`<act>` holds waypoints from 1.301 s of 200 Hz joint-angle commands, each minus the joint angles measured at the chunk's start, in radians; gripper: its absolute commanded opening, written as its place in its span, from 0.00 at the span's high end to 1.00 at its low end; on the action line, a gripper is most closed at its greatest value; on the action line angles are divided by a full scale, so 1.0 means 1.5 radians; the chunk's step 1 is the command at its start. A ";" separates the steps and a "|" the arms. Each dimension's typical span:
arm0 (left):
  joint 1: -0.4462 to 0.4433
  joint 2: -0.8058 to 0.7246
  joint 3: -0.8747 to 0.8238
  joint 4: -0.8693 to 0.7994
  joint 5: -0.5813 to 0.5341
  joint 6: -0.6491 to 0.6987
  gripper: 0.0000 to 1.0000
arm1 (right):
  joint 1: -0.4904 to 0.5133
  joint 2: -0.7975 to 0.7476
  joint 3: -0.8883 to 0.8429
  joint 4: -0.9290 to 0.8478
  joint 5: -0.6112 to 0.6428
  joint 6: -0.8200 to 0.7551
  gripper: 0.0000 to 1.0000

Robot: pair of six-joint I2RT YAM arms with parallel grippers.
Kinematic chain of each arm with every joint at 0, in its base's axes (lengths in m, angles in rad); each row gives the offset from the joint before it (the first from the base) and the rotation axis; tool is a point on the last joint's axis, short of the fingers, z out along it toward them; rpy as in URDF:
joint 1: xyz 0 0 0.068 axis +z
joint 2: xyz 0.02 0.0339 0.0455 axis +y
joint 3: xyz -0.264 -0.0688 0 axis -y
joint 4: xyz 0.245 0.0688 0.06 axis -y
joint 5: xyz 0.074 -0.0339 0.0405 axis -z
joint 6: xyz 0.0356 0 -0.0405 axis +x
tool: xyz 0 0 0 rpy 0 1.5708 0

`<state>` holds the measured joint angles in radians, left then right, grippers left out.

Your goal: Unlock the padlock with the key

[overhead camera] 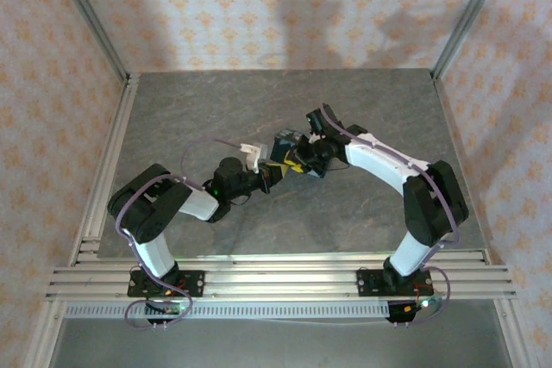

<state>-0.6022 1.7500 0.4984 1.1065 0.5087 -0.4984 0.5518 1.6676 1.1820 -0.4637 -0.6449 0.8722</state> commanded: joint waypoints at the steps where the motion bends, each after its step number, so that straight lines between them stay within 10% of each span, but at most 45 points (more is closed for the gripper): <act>1: -0.045 -0.010 -0.012 0.044 -0.016 0.079 1.00 | 0.043 0.012 -0.020 0.075 -0.036 0.033 1.00; 73: -0.042 0.000 -0.028 0.082 -0.004 0.033 1.00 | 0.041 -0.026 -0.034 0.067 -0.011 0.030 1.00; 137: -0.005 -0.078 -0.072 0.027 0.036 0.022 0.68 | 0.030 -0.034 -0.028 0.059 -0.010 0.022 1.00; 260: 0.060 -0.051 -0.076 0.077 0.153 -0.042 0.67 | 0.021 -0.044 -0.027 0.058 -0.027 0.016 1.00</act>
<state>-0.5152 1.6321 0.3531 1.1469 0.7036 -0.5266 0.5919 1.6463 1.1316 -0.4095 -0.6613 0.8974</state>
